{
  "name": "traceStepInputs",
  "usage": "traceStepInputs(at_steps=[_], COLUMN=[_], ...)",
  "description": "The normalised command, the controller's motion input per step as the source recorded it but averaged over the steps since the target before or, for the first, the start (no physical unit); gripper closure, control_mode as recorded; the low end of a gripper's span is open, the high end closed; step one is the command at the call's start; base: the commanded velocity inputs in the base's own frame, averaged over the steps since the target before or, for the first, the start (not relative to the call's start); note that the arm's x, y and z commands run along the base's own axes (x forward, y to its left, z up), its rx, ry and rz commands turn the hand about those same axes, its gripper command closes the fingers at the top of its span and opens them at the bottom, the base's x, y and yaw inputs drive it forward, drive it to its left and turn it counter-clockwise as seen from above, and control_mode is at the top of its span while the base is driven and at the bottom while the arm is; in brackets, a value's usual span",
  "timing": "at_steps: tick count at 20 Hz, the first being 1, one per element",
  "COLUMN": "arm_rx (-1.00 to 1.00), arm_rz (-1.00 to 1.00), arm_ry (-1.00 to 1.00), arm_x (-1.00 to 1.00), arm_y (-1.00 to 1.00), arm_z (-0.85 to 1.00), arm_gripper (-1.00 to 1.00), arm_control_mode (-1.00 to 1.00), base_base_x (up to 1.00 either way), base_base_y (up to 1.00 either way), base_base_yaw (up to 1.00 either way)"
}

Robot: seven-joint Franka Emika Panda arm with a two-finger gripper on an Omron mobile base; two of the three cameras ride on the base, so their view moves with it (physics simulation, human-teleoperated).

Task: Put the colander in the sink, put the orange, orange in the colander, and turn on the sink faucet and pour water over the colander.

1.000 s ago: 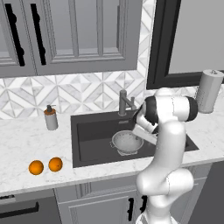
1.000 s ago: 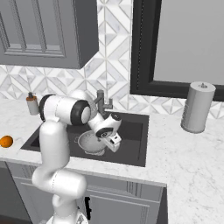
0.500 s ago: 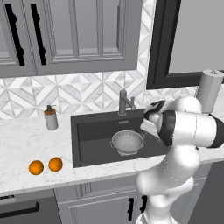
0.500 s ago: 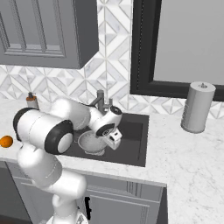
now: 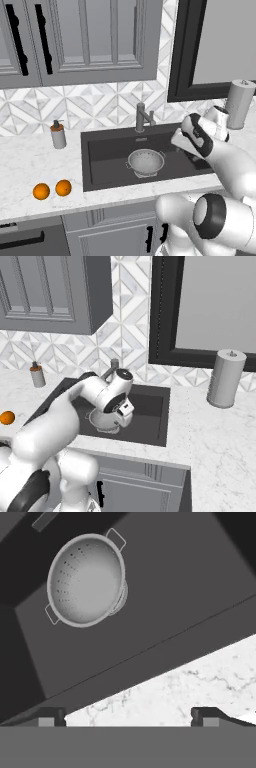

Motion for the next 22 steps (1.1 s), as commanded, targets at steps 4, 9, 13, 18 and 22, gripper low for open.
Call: traceStepInputs(at_steps=[4, 9, 13, 18, 22], arm_rx=[0.0, -0.03, -0.08, -0.1, -0.08], arm_rz=[0.0, 0.0, 0.01, 0.03, 0.06], arm_ry=[-0.05, -0.05, -0.07, -0.05, 0.0], arm_x=[-1.0, -0.89, -0.62, -0.32, -0.14], arm_y=[0.01, 0.44, 0.8, 1.0, 1.0], arm_z=[0.91, 0.83, 0.6, 0.5, 0.31], arm_gripper=[-1.0, -1.0, -1.0, -1.0, -1.0], arm_control_mode=[-1.0, -1.0, -1.0, -1.0, -1.0], base_base_x=[0.0, 0.0, 0.0, 0.0, 0.0], base_base_y=[0.0, 0.0, 0.0, 0.0, 0.0], base_base_yaw=[0.0, 0.0, 0.0, 0.0, 0.0])
